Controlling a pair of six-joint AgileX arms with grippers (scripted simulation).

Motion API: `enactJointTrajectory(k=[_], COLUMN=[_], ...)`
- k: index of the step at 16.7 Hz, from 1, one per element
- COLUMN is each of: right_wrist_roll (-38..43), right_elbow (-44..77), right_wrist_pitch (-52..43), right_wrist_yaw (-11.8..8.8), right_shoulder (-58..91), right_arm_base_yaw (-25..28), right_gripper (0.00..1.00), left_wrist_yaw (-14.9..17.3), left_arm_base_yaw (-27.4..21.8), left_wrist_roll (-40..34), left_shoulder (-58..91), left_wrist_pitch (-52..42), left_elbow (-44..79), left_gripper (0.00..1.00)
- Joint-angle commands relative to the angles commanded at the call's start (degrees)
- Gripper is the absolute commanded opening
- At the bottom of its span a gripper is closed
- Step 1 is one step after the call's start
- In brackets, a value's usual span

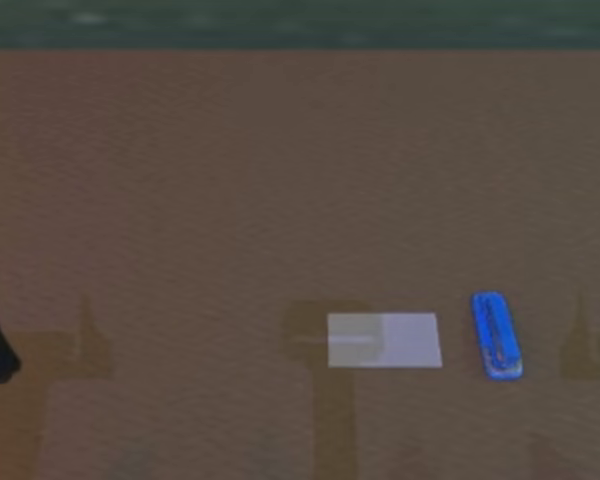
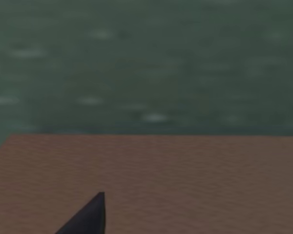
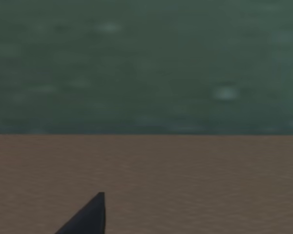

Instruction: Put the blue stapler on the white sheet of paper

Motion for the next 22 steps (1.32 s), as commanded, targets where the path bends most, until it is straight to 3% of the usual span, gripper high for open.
enactJointTrajectory(k=[4,8,22], right_wrist_roll=[0.49,3.17,17.2], right_elbow=[1.73,11.67,65.51], right_wrist_pitch=[-1.34,-8.77,-52.64], right_wrist_yaw=[-0.07,-0.16,0.01], right_shoulder=[1.76,12.66,88.59], right_arm_base_yaw=[0.56,3.35,18.95], right_gripper=[1.0,1.0,1.0], left_wrist_yaw=[0.0,0.0,0.0], left_arm_base_yaw=[0.0,0.0,0.0], left_wrist_roll=[0.0,0.0,0.0], left_shoulder=[0.0,0.0,0.0], left_wrist_pitch=[0.0,0.0,0.0], left_elbow=[0.0,0.0,0.0], left_gripper=[1.0,1.0,1.0])
